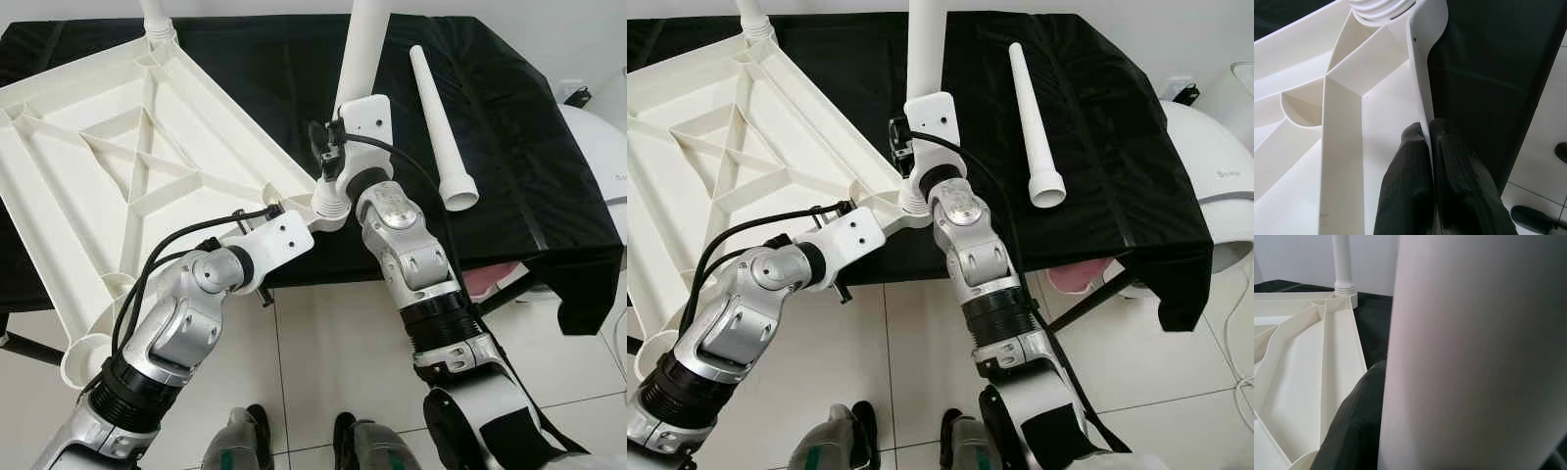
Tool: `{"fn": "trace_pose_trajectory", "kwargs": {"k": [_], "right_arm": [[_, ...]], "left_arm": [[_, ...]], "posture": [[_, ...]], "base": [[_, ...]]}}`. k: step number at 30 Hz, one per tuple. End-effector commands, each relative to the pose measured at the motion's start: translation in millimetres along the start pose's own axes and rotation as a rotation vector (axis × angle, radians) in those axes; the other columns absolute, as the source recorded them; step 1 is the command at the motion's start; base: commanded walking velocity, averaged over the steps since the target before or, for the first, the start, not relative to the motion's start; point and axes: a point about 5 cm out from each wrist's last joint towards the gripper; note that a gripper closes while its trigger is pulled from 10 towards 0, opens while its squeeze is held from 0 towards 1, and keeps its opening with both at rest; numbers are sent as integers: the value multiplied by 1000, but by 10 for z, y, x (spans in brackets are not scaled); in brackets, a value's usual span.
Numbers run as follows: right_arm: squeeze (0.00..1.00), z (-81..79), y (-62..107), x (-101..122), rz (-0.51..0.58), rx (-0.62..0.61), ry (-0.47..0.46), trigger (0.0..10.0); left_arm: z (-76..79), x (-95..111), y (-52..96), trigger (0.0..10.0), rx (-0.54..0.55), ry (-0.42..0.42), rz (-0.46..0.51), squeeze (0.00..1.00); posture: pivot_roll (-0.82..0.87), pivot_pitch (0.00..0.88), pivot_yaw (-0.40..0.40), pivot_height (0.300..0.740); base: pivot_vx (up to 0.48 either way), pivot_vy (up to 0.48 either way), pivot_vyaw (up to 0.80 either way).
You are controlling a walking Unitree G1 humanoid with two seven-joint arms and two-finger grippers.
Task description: Building children table
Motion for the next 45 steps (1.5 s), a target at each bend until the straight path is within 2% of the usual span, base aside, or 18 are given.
{"fn": "trace_pose_trajectory", "kwargs": {"k": [1, 12, 27, 45], "right_arm": [[0, 241, 78, -450, -202, -141, 45, 10000], [0, 217, 61, -457, -201, -243, 66, 10000], [0, 131, 117, -507, -212, -270, 69, 10000], [0, 217, 144, -549, -222, -333, 68, 10000]], "left_arm": [[84, -27, -20, 10000, -1, -27, -18, 0], [79, -25, -17, 10000, 2, -25, -18, 0], [77, -24, -26, 10000, 6, -24, -18, 0], [37, -4, -98, 10000, 53, 42, -27, 0]], "posture": [[-67, 230, -33, 740], [-66, 233, -35, 740], [-70, 226, -35, 740], [-75, 219, -32, 740]], "base": [[0, 0, 0], [0, 0, 0], [0, 0, 0], [0, 0, 0]]}}
Point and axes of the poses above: a point about 5 cm out from each wrist's last joint towards the gripper, its own y axis pointing back from the gripper into the wrist, its own x axis along the axis of the wrist's last joint, z = x × y
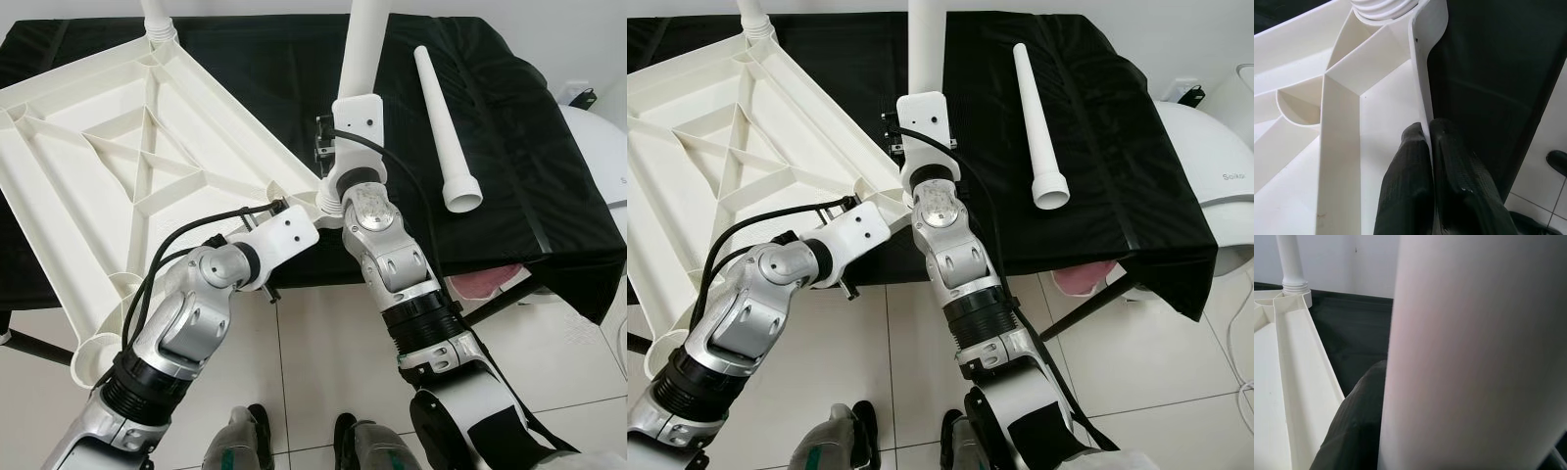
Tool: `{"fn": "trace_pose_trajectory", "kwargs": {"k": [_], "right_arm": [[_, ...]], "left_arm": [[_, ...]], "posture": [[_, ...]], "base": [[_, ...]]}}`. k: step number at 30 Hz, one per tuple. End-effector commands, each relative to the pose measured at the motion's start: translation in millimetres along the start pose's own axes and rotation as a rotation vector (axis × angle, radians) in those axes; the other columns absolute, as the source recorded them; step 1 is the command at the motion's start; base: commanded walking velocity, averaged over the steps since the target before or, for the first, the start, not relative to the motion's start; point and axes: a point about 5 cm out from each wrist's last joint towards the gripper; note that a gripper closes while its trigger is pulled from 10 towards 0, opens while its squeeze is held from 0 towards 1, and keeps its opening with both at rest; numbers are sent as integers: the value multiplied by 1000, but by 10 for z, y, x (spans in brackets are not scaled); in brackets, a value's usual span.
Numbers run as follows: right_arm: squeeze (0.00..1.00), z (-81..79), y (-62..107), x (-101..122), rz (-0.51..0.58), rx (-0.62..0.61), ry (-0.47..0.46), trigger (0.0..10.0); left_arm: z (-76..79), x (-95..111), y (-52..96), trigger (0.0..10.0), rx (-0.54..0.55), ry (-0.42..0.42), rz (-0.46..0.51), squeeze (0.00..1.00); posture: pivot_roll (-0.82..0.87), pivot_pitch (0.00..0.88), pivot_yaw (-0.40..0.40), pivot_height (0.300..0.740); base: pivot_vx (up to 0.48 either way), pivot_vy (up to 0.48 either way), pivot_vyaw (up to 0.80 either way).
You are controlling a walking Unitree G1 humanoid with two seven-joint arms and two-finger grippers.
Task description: Building children table
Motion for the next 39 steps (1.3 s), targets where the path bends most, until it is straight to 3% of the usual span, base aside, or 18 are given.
{"fn": "trace_pose_trajectory", "kwargs": {"k": [1, 18, 39], "right_arm": [[0, 322, 76, -522, -207, -138, 64, 10000], [0, 526, 2, -522, -207, -224, 71, 10000], [0, 599, -77, -498, -178, -288, 90, 10000]], "left_arm": [[61, -56, -40, 10000, 41, -1, -34, 0], [46, 62, -96, 10000, 64, 53, -9, 0], [59, 172, -172, 10000, 82, 120, -2, 0]], "posture": [[-74, 216, -33, 740], [-75, 223, -27, 740], [-70, 231, -22, 740]], "base": [[0, 0, 0], [0, 0, 0], [0, 0, 0]]}}
Point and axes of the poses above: a point about 5 cm out from each wrist's last joint towards the gripper, its own y axis pointing back from the gripper into the wrist, its own x axis along the axis of the wrist's last joint, z = x × y
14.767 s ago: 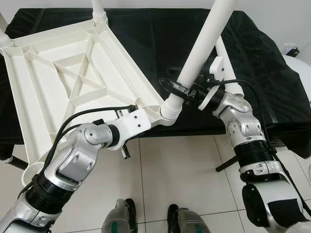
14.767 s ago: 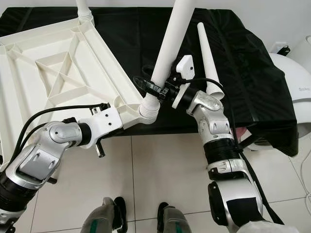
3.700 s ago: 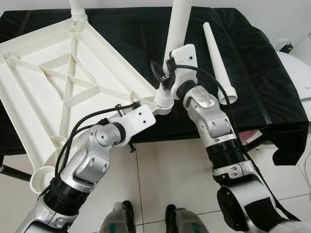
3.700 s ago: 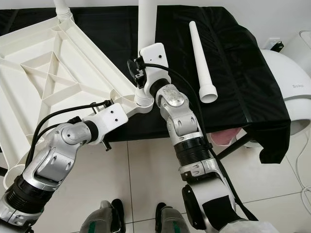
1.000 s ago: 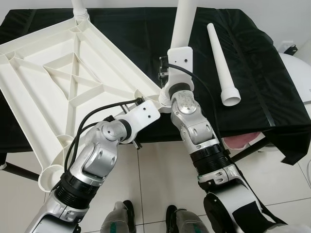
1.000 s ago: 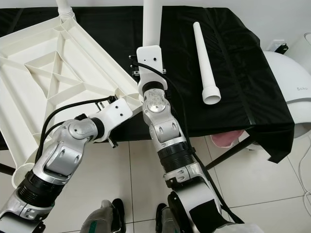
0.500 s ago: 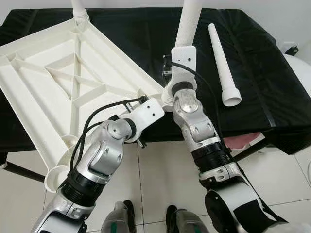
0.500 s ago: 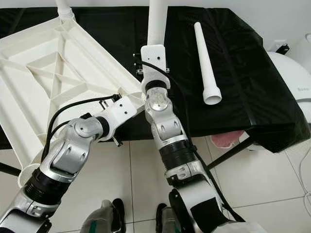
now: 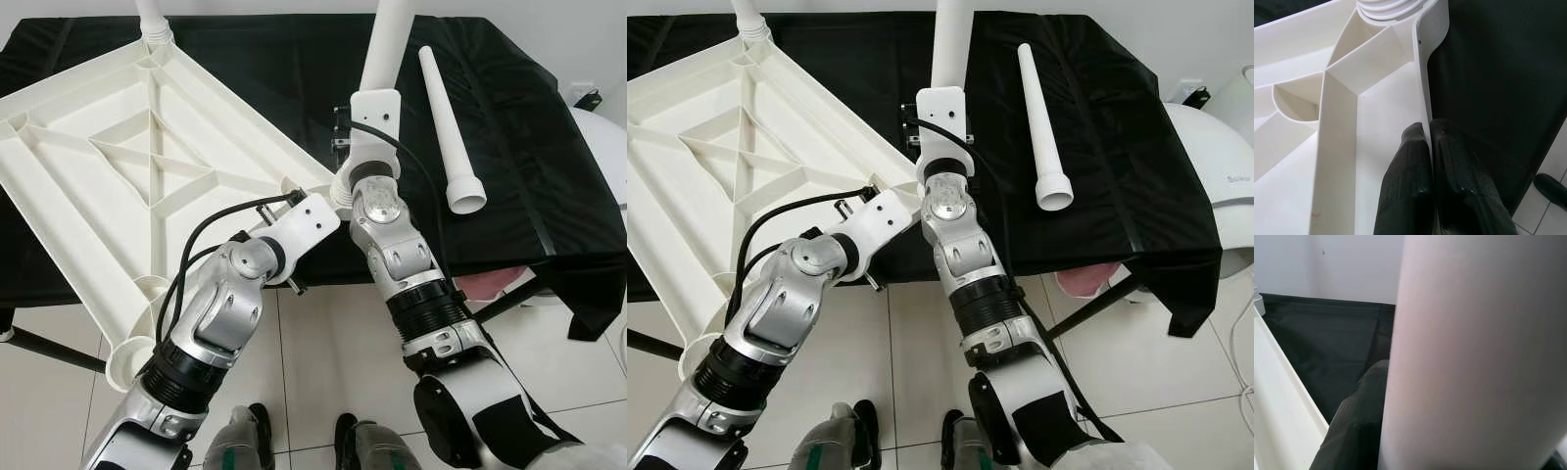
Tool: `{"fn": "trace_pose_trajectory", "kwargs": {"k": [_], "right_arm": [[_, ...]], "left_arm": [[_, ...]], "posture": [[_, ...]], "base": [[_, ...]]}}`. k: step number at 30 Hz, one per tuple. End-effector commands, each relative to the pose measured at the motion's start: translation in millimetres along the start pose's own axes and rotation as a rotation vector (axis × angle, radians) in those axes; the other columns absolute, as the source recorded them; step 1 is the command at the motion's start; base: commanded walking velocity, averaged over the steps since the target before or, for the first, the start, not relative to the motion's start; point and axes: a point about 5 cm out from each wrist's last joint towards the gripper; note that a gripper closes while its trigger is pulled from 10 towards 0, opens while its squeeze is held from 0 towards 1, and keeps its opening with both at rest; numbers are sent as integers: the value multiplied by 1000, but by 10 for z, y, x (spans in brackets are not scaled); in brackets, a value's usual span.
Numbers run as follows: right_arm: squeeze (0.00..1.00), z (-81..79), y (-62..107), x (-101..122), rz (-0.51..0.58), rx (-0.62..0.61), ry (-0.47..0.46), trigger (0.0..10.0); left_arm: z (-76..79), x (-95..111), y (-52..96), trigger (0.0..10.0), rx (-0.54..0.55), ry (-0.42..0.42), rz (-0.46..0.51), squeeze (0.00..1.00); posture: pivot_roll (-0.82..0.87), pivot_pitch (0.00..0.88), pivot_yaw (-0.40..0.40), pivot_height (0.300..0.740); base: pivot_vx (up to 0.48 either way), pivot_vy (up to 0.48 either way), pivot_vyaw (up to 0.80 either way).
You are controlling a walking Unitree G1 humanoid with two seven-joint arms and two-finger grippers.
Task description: Building children table
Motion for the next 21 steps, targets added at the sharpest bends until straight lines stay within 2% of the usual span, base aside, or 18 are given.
{"fn": "trace_pose_trajectory", "kwargs": {"k": [1, 21], "right_arm": [[0, 455, 24, -514, -206, -174, 104, 10000], [0, 503, 25, -564, -220, -314, 124, 10000]], "left_arm": [[-3, -18, 13, 10000, 69, -7, -12, 0], [-24, 103, -13, 10000, 84, 15, 12, 0]], "posture": [[-70, 231, -22, 740], [-71, 231, -18, 740]], "base": [[0, 0, 0], [0, 0, 0]]}}
Point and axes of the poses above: a point about 5 cm out from each wrist's last joint towards the gripper, its own y axis pointing back from the gripper into the wrist, its own x axis along the axis of the wrist's last joint, z = x × y
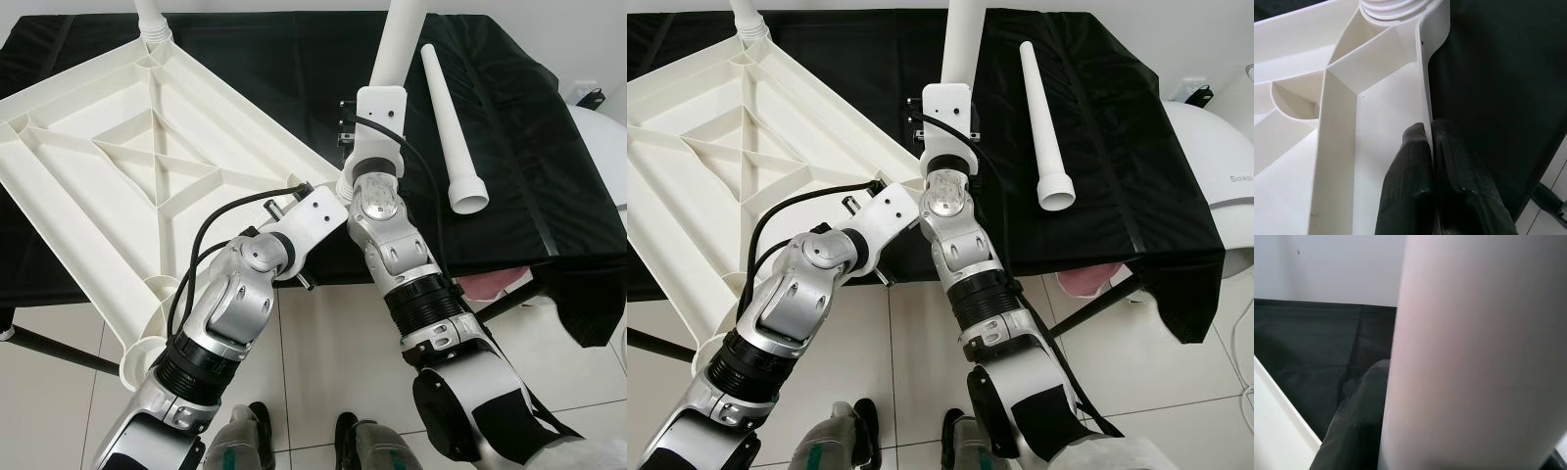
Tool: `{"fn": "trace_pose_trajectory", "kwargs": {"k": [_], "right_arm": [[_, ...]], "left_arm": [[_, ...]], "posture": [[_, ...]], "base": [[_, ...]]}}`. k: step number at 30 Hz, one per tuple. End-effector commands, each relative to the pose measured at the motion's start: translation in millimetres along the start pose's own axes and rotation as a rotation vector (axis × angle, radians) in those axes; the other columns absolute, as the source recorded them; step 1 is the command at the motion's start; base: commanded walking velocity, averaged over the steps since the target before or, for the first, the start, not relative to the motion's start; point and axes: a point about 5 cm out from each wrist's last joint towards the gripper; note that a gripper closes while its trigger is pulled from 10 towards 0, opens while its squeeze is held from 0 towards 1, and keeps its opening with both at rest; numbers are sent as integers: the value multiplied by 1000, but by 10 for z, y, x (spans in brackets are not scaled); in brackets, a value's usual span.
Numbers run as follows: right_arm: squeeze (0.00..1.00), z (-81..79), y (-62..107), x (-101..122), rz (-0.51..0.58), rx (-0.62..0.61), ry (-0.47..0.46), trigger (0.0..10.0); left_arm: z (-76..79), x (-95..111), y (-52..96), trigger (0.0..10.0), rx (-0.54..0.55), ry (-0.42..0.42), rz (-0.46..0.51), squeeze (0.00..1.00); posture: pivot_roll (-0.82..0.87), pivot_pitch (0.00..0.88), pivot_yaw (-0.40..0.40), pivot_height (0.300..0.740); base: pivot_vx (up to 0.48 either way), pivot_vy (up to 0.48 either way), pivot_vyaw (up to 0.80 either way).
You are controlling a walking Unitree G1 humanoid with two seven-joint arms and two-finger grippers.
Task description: Building children table
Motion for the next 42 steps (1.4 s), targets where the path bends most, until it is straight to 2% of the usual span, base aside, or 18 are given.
{"fn": "trace_pose_trajectory", "kwargs": {"k": [1, 11, 36, 38, 39, 42], "right_arm": [[0, 507, 19, -579, -227, -240, 149, 10000], [0, 518, 34, -627, -253, -329, 193, 10000], [0, 451, 33, -602, -233, -331, 197, 10000], [0, 446, 31, -597, -230, -328, 198, 10000], [0, 444, 30, -596, -229, -327, 199, 10000], [0, 444, 29, -595, -227, -325, 201, 10000]], "left_arm": [[-13, 40, 35, 10000, 46, -20, 12, 0], [-11, 56, 25, 10000, 48, -14, 13, 0], [-5, 41, 32, 10000, 41, 3, 13, 0], [-6, 41, 31, 10000, 40, 5, 14, 933], [-6, 42, 30, 10000, 40, 6, 14, 1000], [-10, 41, 29, 10000, 41, 8, 13, 1000]], "posture": [[-71, 231, -18, 740], [-65, 232, -20, 740], [-66, 228, -25, 740], [-66, 228, -25, 740], [-66, 228, -25, 740], [-66, 228, -25, 740]], "base": [[0, 0, 0], [0, 0, 0], [0, 0, 0], [0, 0, 0], [0, 0, 0], [0, 0, 0]]}}
Point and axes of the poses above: a point about 5 cm out from each wrist's last joint towards the gripper, its own y axis pointing back from the gripper into the wrist, its own x axis along the axis of the wrist's last joint, z = x × y
